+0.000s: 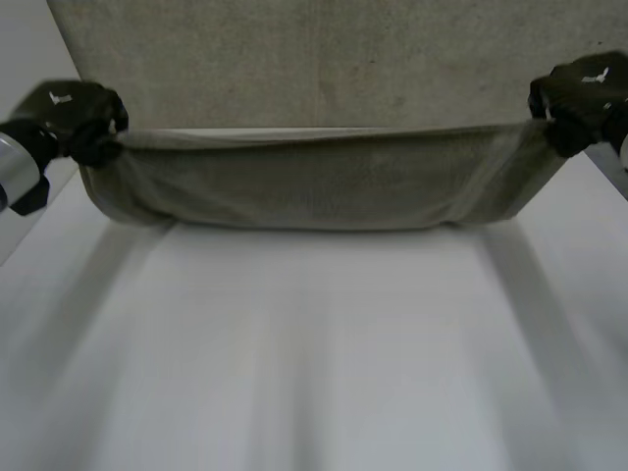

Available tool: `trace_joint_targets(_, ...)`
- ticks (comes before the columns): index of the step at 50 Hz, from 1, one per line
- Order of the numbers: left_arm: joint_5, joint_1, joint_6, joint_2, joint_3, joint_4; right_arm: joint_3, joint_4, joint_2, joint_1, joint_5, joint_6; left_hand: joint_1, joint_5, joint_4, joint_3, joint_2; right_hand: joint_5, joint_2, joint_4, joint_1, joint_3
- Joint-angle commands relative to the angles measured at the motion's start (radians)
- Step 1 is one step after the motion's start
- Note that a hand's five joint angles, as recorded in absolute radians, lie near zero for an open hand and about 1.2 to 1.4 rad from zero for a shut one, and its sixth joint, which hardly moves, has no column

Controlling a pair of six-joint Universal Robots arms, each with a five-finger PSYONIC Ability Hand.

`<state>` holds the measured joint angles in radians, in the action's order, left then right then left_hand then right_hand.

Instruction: Fold the towel.

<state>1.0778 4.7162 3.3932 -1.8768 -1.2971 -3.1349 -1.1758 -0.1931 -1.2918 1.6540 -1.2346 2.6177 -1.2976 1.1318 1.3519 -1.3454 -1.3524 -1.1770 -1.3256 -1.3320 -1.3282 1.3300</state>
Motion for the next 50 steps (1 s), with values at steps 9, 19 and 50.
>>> trace_joint_targets(9,-0.006,-0.005,0.0,0.205,-0.059,-0.001,0.012,-0.045,-0.136,-0.034,0.084,0.048,-0.099,0.09,0.044,-0.051,-0.044,-0.045,-0.071,-0.064,-0.068,0.066)
trace_joint_targets(19,-0.006,-0.005,0.011,0.061,-0.102,0.003,0.005,-0.098,0.003,-0.062,0.099,-0.034,-0.099,0.09,0.044,-0.051,-0.044,-0.045,-0.071,-0.064,-0.068,0.066)
trace_joint_targets(50,0.007,-0.016,0.299,-0.234,-0.013,0.128,0.171,-0.083,0.316,0.029,0.026,-0.087,-0.099,0.09,0.044,-0.051,-0.044,-0.045,-0.071,-0.064,-0.068,0.066)
